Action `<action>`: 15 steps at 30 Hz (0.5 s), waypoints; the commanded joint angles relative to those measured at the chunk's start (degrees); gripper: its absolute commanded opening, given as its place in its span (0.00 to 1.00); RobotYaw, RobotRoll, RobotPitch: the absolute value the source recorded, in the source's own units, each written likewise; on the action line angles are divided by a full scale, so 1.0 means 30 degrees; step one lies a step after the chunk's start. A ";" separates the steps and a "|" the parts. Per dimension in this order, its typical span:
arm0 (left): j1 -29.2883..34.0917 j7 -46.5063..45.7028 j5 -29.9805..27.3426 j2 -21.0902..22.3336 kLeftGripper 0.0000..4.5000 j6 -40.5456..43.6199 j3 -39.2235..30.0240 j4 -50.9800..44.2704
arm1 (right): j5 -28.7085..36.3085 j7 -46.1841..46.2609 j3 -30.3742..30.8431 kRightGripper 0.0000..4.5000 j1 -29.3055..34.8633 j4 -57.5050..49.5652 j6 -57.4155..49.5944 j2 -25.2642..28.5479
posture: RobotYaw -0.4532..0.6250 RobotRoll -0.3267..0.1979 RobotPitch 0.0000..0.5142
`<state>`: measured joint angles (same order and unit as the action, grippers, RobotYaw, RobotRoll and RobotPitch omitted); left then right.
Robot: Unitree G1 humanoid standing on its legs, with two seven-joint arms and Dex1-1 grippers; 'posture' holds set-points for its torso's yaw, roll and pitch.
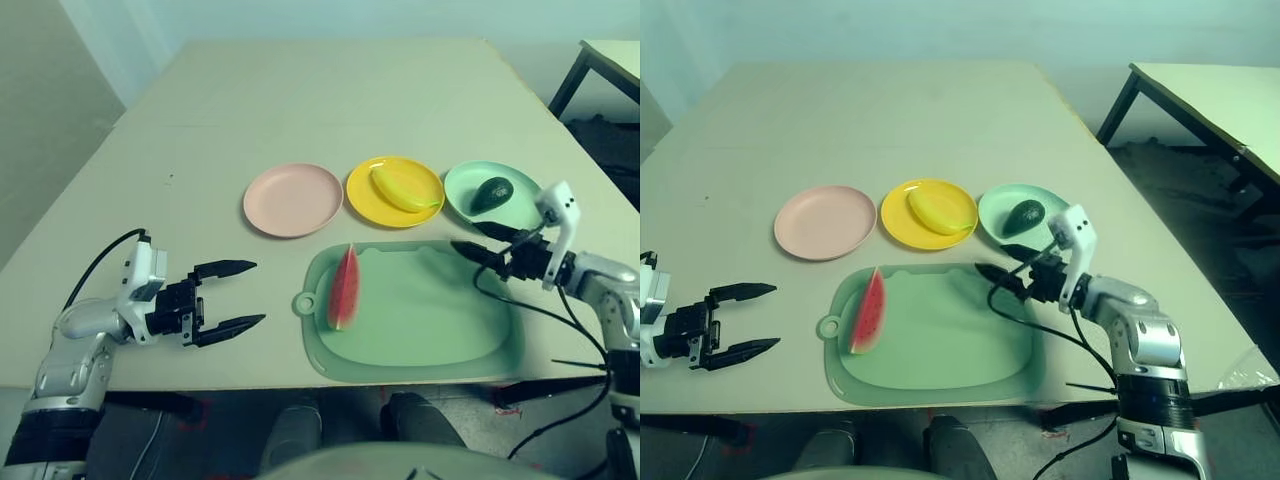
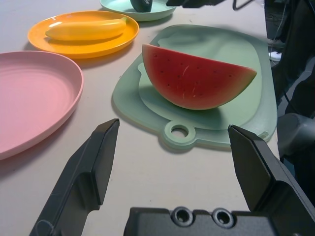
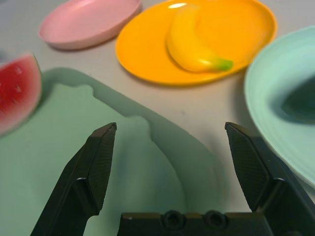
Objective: Place the fruits into color-matched plates.
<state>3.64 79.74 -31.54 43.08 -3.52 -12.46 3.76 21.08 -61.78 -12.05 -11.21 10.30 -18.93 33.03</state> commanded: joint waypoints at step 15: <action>-0.0025 -0.0099 0.0413 0.0213 1.00 0.0188 0.0179 0.0242 | 0.1556 -0.9967 0.0825 0.99 0.0464 0.4446 0.7050 0.2292 | 0.41 0.62 0.13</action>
<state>3.64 79.43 -31.34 43.44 -3.08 -12.44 3.89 24.81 -88.56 -10.76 -10.05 22.50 -0.37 39.07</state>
